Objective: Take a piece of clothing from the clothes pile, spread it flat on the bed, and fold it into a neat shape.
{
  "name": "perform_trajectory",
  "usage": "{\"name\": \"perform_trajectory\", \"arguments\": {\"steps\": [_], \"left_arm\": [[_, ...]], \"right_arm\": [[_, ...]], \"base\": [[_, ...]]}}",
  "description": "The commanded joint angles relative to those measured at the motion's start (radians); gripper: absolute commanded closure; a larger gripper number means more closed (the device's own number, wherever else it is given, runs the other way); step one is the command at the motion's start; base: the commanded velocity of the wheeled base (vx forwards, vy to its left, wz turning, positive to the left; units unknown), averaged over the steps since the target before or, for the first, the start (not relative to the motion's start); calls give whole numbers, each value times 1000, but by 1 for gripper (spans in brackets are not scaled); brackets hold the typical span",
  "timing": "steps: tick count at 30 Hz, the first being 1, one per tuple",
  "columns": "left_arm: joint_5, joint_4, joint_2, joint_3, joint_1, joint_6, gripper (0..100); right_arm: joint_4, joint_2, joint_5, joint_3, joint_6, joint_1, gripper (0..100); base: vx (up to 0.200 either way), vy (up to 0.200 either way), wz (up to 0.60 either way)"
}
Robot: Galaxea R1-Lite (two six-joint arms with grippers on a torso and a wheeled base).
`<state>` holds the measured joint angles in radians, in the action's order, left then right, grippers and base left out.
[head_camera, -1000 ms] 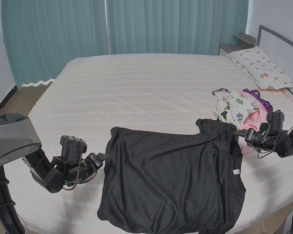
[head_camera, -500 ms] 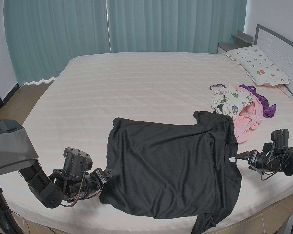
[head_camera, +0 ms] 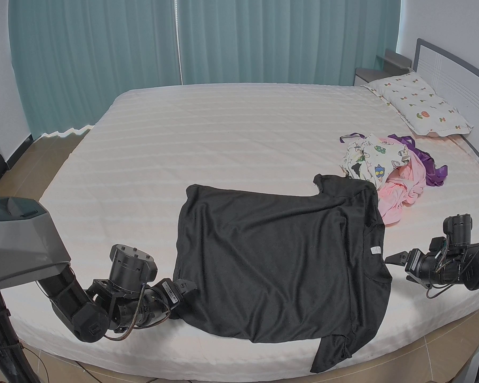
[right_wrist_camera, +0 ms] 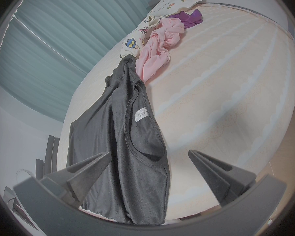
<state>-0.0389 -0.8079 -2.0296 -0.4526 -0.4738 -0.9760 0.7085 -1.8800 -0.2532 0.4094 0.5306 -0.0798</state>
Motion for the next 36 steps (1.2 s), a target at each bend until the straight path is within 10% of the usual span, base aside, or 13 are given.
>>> {"name": "perform_trajectory", "arguments": {"steps": [1,4,5,18,25,36], "left_arm": [[1,-1,-21,-6,-5,0,0],[1,-1,-35,-12,-22,-1,0],[1,-1,-43,-12,-25,0,100],[-10,38,-11,20,-16,53,100],[-13,423,135,-20,-9,177,100],[-53,495,137,-21,31,223,100]], "right_arm": [[0,-2,-1,0,0,0,0],[0,-2,0,0,0,3,0],[0,-2,0,0,0,3,0],[0,-1,0,-6,0,3,0],[-1,-13,2,-7,-1,3,0],[-1,-85,0,-7,-14,8,0]], "base": [[0,0,0],[0,0,0],[0,0,0],[0,0,0],[0,0,0],[0,0,0]]}}
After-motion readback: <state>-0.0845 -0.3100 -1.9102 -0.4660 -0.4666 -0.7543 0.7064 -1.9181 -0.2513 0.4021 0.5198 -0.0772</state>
